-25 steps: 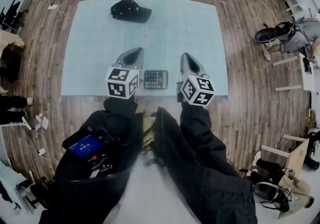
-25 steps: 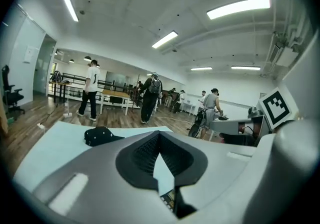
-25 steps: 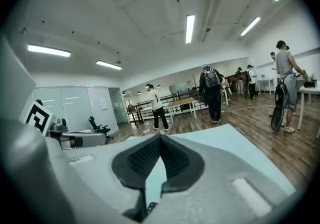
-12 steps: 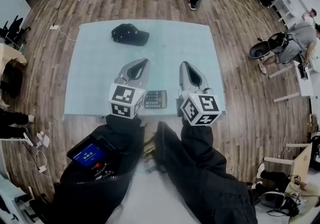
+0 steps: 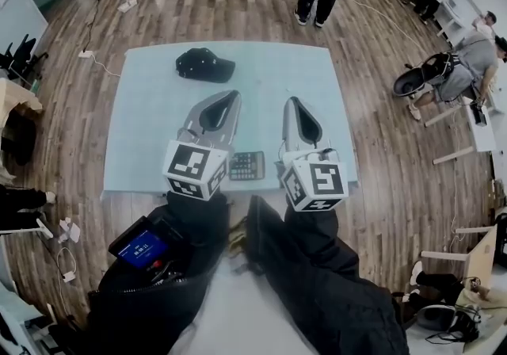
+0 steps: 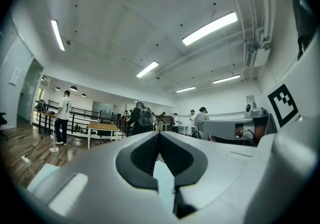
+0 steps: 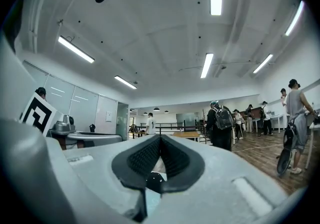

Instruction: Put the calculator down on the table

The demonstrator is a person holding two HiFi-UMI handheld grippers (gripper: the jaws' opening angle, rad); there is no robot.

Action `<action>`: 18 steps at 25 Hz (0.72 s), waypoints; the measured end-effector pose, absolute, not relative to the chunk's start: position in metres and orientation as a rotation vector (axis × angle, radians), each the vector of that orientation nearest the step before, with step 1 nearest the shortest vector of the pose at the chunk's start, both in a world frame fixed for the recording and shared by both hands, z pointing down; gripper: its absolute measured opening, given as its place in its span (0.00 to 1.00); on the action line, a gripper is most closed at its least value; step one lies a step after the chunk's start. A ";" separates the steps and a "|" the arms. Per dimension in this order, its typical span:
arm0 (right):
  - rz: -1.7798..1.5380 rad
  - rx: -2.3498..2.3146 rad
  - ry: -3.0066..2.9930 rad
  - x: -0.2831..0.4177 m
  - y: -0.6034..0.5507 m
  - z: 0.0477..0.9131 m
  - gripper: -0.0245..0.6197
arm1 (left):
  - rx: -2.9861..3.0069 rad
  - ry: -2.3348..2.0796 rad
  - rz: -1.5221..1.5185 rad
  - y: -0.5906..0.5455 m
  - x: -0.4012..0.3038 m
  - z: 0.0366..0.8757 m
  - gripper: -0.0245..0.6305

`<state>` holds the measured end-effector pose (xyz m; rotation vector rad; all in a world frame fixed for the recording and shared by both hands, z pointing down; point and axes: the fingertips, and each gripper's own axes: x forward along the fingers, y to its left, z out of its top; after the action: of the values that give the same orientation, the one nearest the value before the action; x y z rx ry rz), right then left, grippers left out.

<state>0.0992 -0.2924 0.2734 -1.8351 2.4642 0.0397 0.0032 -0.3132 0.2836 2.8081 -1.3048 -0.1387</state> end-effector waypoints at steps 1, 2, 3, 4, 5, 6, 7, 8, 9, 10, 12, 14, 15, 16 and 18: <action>0.046 -1.837 2.464 0.099 -0.293 0.272 0.04 | 2.810 -1.305 -0.138 -0.314 0.004 0.283 0.04; 0.050 -1.839 2.465 0.098 -0.293 0.271 0.03 | 2.812 -1.305 -0.134 -0.314 0.004 0.283 0.04; 0.052 -1.840 2.466 0.096 -0.294 0.271 0.03 | 2.814 -1.305 -0.128 -0.314 0.003 0.283 0.04; 0.053 -1.842 2.467 0.095 -0.294 0.271 0.03 | 2.816 -1.304 -0.123 -0.314 0.003 0.283 0.04; 0.055 -1.845 2.466 0.093 -0.295 0.271 0.03 | 2.819 -1.302 -0.120 -0.314 0.003 0.283 0.04; 0.059 -1.850 2.462 0.092 -0.295 0.270 0.03 | 2.822 -1.300 -0.118 -0.314 0.003 0.282 0.04; 0.064 -1.855 2.457 0.091 -0.295 0.269 0.03 | 2.825 -1.297 -0.115 -0.314 0.003 0.282 0.04; 0.068 -1.858 2.451 0.091 -0.295 0.269 0.03 | 2.827 -1.295 -0.113 -0.313 0.004 0.282 0.04; 0.072 -1.860 2.447 0.092 -0.294 0.269 0.03 | 2.829 -1.293 -0.110 -0.313 0.005 0.283 0.04; 0.073 -1.861 2.444 0.092 -0.295 0.270 0.03 | 2.829 -1.292 -0.108 -0.313 0.007 0.284 0.04; 0.073 -1.864 2.441 0.095 -0.296 0.272 0.03 | 2.830 -1.294 -0.108 -0.314 0.009 0.286 0.04; 0.074 -1.866 2.440 0.097 -0.297 0.272 0.03 | 2.832 -1.299 -0.116 -0.315 0.010 0.285 0.04; 0.076 -1.867 2.439 0.097 -0.297 0.271 0.03 | 2.835 -1.300 -0.120 -0.315 0.010 0.283 0.04; 0.079 -1.868 2.437 0.097 -0.297 0.270 0.03 | 2.836 -1.300 -0.121 -0.315 0.010 0.282 0.04; 0.082 -1.871 2.433 0.096 -0.297 0.269 0.03 | 2.837 -1.297 -0.119 -0.315 0.010 0.282 0.04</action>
<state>0.0960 -0.2973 0.2686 -1.8711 2.4332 0.0820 0.0096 -0.3149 0.2819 2.8369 -1.2974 -0.1195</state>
